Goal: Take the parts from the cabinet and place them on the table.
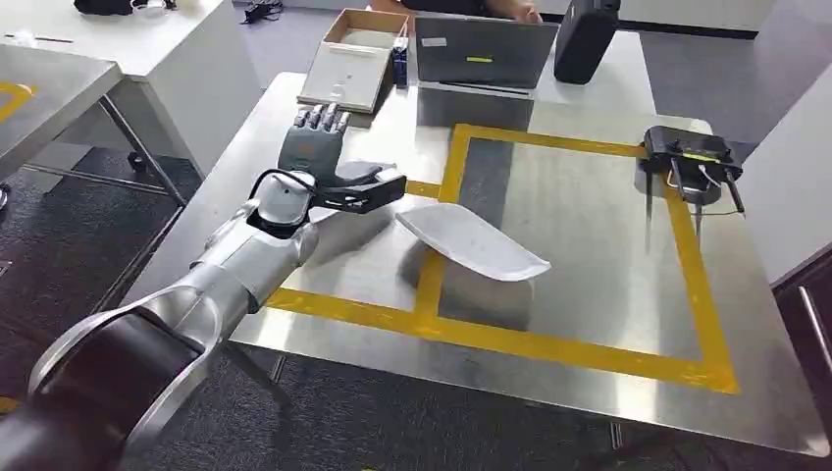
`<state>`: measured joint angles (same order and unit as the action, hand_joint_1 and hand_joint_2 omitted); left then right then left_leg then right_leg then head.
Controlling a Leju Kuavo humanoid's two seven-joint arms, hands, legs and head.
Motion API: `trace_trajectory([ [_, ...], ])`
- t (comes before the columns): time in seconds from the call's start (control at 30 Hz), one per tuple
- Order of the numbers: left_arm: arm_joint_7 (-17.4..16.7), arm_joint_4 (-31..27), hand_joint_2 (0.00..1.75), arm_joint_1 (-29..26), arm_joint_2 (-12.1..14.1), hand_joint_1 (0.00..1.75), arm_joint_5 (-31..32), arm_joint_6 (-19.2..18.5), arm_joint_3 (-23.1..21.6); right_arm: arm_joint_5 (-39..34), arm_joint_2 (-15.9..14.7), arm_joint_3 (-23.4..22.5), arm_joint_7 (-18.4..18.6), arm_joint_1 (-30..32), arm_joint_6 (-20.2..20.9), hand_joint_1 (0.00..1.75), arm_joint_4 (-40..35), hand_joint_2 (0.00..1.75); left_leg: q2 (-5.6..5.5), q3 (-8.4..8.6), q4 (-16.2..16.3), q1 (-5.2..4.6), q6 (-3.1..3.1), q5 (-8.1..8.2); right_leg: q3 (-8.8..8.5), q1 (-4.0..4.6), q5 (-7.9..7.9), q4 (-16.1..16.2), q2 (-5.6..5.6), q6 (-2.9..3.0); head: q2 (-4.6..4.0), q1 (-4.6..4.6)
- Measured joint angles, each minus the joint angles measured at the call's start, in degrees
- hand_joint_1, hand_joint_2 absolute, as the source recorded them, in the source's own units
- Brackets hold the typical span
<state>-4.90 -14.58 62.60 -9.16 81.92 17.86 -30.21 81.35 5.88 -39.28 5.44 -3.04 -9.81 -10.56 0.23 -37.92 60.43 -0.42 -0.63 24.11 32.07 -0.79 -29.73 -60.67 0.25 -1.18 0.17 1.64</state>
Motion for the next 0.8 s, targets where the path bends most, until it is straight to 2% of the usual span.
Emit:
trace_trajectory([
  [0.1, 0.02, 0.00, 0.00, 0.58, 0.09, 0.00, 0.11, -0.07, 0.00, 0.09, 0.33, 0.00, -0.33, -0.04, -0.44, 0.00, 0.00, 0.00, -0.02, -0.03, -0.34, 0.10, 1.01, -1.08, 0.82, 0.26, 0.59, 0.07, 0.09, 1.35, 0.00, 0.05],
  [0.13, 0.04, 0.02, 0.00, 0.70, 0.35, 0.00, 0.20, -0.13, 0.00, 0.11, 0.66, 0.00, -0.40, 0.00, -0.53, 0.00, 0.02, 0.00, -0.08, -0.31, -0.30, 0.02, 1.45, -1.28, 1.06, -0.20, 1.35, 0.60, -0.05, 1.87, 0.00, 0.07],
  [0.17, 0.04, 0.04, 0.00, 0.83, 0.68, 0.00, 0.28, -0.17, 0.00, 0.11, 0.88, 0.00, -0.44, -0.06, -0.68, 0.00, 0.02, 0.00, -0.27, -0.82, 0.56, 0.24, 1.86, 0.42, 1.46, -0.32, 1.97, 0.73, -0.24, 2.28, 0.00, 0.13],
  [0.2, 0.07, 0.04, 0.00, 0.99, 0.79, 0.00, 0.33, -0.26, 0.00, 0.11, 0.88, 0.00, -0.51, -0.08, -0.81, 0.00, 0.02, 0.00, -0.26, -1.76, 2.99, 0.29, 2.25, 3.68, 2.06, -0.37, 2.54, 0.80, -0.26, 2.69, 0.00, 0.22],
  [0.23, 0.09, 0.04, 0.00, 1.21, 0.89, 0.00, 0.46, -0.35, 0.00, 0.09, 0.90, 0.00, -0.70, -0.14, -0.92, 0.00, 0.02, 0.00, -0.24, -2.83, 6.79, 0.46, 2.61, 6.86, 2.74, -0.37, 3.06, 0.80, -0.31, 2.73, 0.00, 0.26],
  [0.27, 0.13, 0.04, 0.00, 1.30, 0.94, 0.00, 0.59, -0.48, 0.00, 0.07, 0.94, 0.00, -0.79, -0.17, -0.92, 0.00, 0.02, 0.00, -0.24, -3.89, 10.77, 0.59, 2.86, 9.34, 3.43, -0.37, 3.60, 0.79, -0.32, 2.74, 0.00, 0.24],
  [0.3, 0.17, 0.07, 0.00, 1.30, 0.94, 0.00, 0.66, -0.59, 0.00, -0.02, 0.94, 0.00, -0.94, -0.23, -0.90, 0.00, 0.02, 0.00, -0.23, -4.64, 14.53, 0.66, 3.05, 10.91, 4.17, -0.37, 4.19, 0.78, -0.35, 2.70, 0.00, 0.24],
  [0.33, 0.20, 0.11, 0.00, 1.30, 0.94, 0.00, 0.77, -0.74, 0.00, -0.11, 0.96, 0.00, -1.01, -0.34, -0.88, 0.00, 0.02, 0.00, -0.23, -4.52, 16.91, 0.77, 3.17, 10.75, 5.06, -0.42, 4.88, 0.76, -0.38, 2.61, 0.00, 0.24],
  [0.37, 0.20, 0.11, 0.00, 1.32, 0.92, 0.00, 0.79, -0.77, 0.00, -0.15, 0.96, 0.00, -1.07, -0.43, -0.79, 0.00, 0.02, 0.00, -0.23, -3.19, 16.35, 0.89, 3.20, 9.07, 5.86, -0.47, 5.52, 0.75, -0.38, 2.48, 0.00, 0.26],
  [0.4, 0.26, 0.09, 0.00, 1.43, 0.92, 0.00, 0.81, -0.76, 0.00, -0.19, 0.96, 0.00, -1.12, -0.53, -0.70, 0.00, 0.02, 0.00, -0.24, -0.95, 13.90, 0.97, 3.14, 7.06, 6.55, -0.53, 6.11, 0.73, -0.37, 2.30, 0.00, 0.24],
  [0.43, 0.31, 0.07, 0.00, 1.59, 0.87, 0.00, 0.90, -0.77, 0.00, -0.26, 0.96, 0.00, -1.16, -0.63, -0.66, 0.00, 0.02, 0.00, -0.24, 2.21, 9.87, 0.99, 3.06, 5.53, 7.17, -0.62, 6.68, 0.72, -0.34, 2.04, 0.00, 0.26],
  [0.47, 0.39, -0.11, 0.00, 1.85, 0.74, 0.00, 0.98, -0.77, 0.00, -0.28, 0.96, -0.02, -1.31, -0.80, -0.61, 0.00, 0.02, 0.00, -0.27, 6.44, 4.30, 1.01, 2.92, 5.50, 7.58, -0.69, 7.31, 0.66, -0.32, 1.70, 0.00, 0.26],
  [0.5, 0.44, -0.37, 0.00, 2.15, 0.70, 0.00, 1.13, -0.85, 0.00, -0.43, 0.96, -0.02, -1.38, -0.93, -0.59, 0.00, 0.00, 0.00, -0.41, 9.76, -0.52, 0.82, 2.69, 7.96, 8.06, -0.53, 7.82, 0.64, -0.23, 1.15, 0.00, 0.31],
  [0.53, 0.42, -0.39, 0.00, 2.27, 0.52, 0.00, 1.29, -0.87, 0.00, -0.44, 0.96, -0.02, -1.51, -1.02, -0.50, 0.00, 0.00, 0.00, -0.72, 9.33, -0.61, 0.40, 1.92, 7.62, 7.88, -0.63, 8.44, 0.97, -0.26, 0.77, 0.00, 0.11],
  [0.6, 0.42, -0.22, 0.00, 2.38, 0.59, 0.00, 1.38, -1.03, 0.00, -0.44, 1.12, 0.00, -1.60, -1.27, -0.44, 0.00, 0.00, 0.00, -0.69, 8.30, -0.93, 0.13, 1.05, 6.79, 7.76, -0.83, 9.94, 1.88, -0.21, -0.04, 0.00, 0.33],
  [0.63, 0.42, -0.20, 0.00, 2.35, 0.57, 0.00, 1.42, -1.20, 0.00, -0.44, 1.16, 0.00, -1.64, -1.24, -0.37, 0.00, 0.00, 0.00, -0.59, 7.90, -1.34, 0.21, 0.28, 5.98, 7.94, -0.82, 10.67, 2.49, -0.11, -0.63, 0.00, 0.42],
  [0.67, 0.42, -0.17, 0.00, 2.45, 0.55, 0.00, 1.44, -1.25, 0.00, -0.41, 1.20, 0.00, -1.66, -1.29, -0.35, 0.00, 0.00, 0.00, -0.24, 7.80, -1.58, 0.50, -0.33, 5.08, 8.39, -1.00, 9.56, 1.98, -0.17, -0.80, 0.00, 0.37],
  [0.7, 0.41, -0.20, 0.00, 2.53, 0.50, 0.00, 1.46, -1.27, 0.00, -0.41, 1.25, 0.00, -1.66, -1.39, -0.31, 0.00, 0.00, 0.00, -0.27, 6.84, -1.72, 0.46, -0.83, 4.31, 9.34, -0.93, 6.16, 0.10, -0.22, -0.87, 0.00, 0.22],
  [0.73, 0.42, -0.20, 0.00, 2.56, 0.50, 0.00, 1.49, -1.29, 0.00, -0.37, 1.44, 0.00, -1.69, -1.45, -0.20, 0.00, 0.00, 0.00, -0.27, 5.88, -1.71, 0.43, -1.14, 3.44, 10.47, -0.92, 2.22, -3.70, -0.21, -1.00, 0.00, 0.09],
  [0.77, 0.44, -0.17, 0.00, 2.55, 0.52, 0.00, 1.53, -1.40, 0.00, -0.35, 1.53, 0.00, -1.69, -1.57, -0.18, 0.00, 0.00, 0.00, -0.26, 4.88, -1.65, 0.30, -1.32, 2.67, 11.66, -0.77, -1.06, -8.46, -0.21, -1.07, 0.00, 0.07],
  [0.8, 0.57, -0.15, 0.00, 2.52, 0.52, 0.00, 1.62, -1.53, 0.00, -0.35, 1.62, 0.00, -1.64, -1.73, -0.09, 0.00, 0.00, 0.00, -0.26, 3.88, -1.60, 0.12, -1.42, 1.95, 12.58, -0.63, -2.90, -12.78, -0.20, -1.10, 0.00, 0.07],
])
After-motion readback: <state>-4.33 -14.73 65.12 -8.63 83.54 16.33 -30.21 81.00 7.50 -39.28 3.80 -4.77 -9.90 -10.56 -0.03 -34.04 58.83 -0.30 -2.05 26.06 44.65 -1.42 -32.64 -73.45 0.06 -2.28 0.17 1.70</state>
